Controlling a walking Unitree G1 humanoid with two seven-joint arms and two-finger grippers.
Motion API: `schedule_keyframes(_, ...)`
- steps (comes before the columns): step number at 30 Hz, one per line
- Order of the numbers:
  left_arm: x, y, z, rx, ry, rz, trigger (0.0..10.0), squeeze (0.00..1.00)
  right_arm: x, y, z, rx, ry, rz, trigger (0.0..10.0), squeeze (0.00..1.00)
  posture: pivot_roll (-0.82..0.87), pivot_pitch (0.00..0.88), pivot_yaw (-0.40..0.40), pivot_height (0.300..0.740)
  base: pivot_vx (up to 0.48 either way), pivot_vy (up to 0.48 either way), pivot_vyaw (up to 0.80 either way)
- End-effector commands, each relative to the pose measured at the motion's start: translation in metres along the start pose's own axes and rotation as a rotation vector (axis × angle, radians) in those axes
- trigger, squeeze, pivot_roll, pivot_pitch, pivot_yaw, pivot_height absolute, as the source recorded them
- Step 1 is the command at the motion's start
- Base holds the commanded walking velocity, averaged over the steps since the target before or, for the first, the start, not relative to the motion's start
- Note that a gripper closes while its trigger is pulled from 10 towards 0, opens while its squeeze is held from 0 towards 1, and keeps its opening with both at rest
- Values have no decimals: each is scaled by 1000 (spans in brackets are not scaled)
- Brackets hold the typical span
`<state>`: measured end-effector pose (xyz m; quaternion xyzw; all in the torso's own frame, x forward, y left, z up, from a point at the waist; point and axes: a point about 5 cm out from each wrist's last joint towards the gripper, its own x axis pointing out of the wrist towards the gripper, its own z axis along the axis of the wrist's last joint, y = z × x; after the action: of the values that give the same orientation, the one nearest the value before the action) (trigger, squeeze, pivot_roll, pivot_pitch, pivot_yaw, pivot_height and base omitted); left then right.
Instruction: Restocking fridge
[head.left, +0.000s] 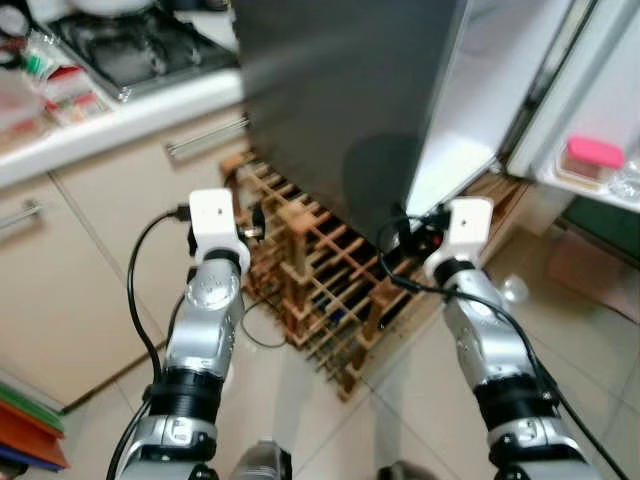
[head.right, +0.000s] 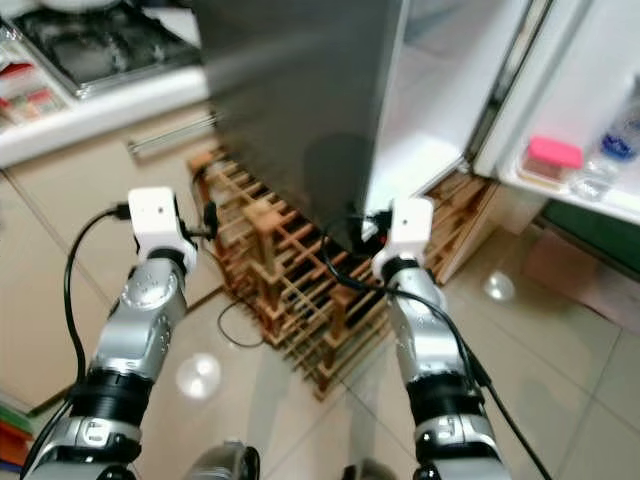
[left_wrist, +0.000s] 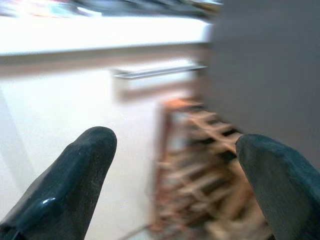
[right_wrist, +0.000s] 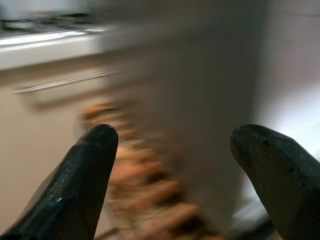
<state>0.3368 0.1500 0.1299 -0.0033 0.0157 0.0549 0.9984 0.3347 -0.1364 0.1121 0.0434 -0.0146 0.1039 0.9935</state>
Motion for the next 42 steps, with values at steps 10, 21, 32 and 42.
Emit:
schedule_keyframes(10, -5, -13, -4, 10, -14, -95, 10000, 0, -14, 1, -8, -20, 13, 12, 10000, 0, -61, 0, -28, 726, 0, 0, 628)
schedule_keyframes(21, -5, -18, 13, 21, -131, -98, 10000, 0, -17, -3, 14, -168, -139, -102, 10000, 0, -63, 0, -24, 726, 333, 0, 284)
schedule_keyframes(32, -3, -12, 21, 21, -168, -59, 10000, 0, -11, 14, 21, -163, -174, -39, 10000, 0, -49, 0, -23, 726, 480, 0, 333)
schedule_keyframes(42, -2, -11, 26, 19, -185, -42, 10000, 0, -8, 21, 21, -149, -174, -12, 10000, 0, -45, 0, -23, 726, 480, 0, 608)
